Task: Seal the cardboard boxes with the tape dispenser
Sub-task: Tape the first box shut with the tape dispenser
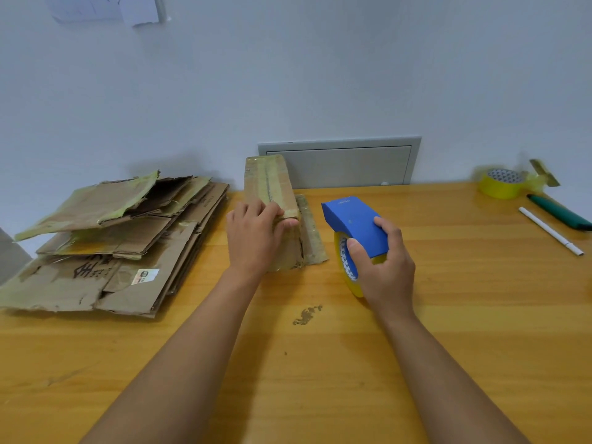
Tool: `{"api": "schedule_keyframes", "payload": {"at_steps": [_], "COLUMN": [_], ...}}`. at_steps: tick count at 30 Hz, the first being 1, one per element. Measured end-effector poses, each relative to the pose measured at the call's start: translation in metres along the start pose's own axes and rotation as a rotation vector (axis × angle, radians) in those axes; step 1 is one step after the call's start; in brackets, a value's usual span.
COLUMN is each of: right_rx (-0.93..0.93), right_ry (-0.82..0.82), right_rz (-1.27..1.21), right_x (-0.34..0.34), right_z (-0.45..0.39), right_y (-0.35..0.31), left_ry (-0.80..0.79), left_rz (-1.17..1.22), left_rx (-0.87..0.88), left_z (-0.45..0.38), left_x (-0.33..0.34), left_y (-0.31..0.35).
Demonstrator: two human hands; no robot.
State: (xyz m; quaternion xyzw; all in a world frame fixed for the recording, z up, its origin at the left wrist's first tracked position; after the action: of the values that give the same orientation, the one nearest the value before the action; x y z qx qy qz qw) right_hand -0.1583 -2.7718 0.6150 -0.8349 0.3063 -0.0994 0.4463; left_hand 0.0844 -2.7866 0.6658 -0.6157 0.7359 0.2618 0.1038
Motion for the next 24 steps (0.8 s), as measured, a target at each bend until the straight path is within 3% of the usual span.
{"api": "schedule_keyframes", "payload": {"at_steps": [8,13,19,24], "right_rx": [-0.005,-0.009,-0.015,-0.007], "right_ry": [0.006,0.004,0.003,0.000], "right_rz": [0.000,-0.006,-0.003,-0.013], "right_x": [-0.001,-0.002,-0.001,-0.001], "right_z": [0.000,0.000,0.000,0.001], "right_y": [-0.002,-0.002,-0.001,0.002], "left_ry": [-0.030,-0.075,-0.121,-0.198], "left_rz": [-0.012,-0.029,0.190,0.200], "left_rx": [0.063,-0.013,-0.003,-0.055], "left_z": [0.004,0.004,-0.004,0.001], "left_x": [0.001,0.002,-0.006,0.001], "left_y": [-0.003,-0.001,-0.012,-0.024]}}
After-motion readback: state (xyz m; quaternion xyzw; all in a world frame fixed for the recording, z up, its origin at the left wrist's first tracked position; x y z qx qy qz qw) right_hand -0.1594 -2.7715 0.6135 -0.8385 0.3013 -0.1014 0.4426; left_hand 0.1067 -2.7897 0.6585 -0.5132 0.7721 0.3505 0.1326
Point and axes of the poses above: each hand's wrist, its own z-axis away from the middle knuckle, its own x-axis out of the palm, y = z × x, the point moved 8 cm from there along -z, towards the middle knuckle, and after that the axes turned 14 degrees about y, right-handed, at the moved point
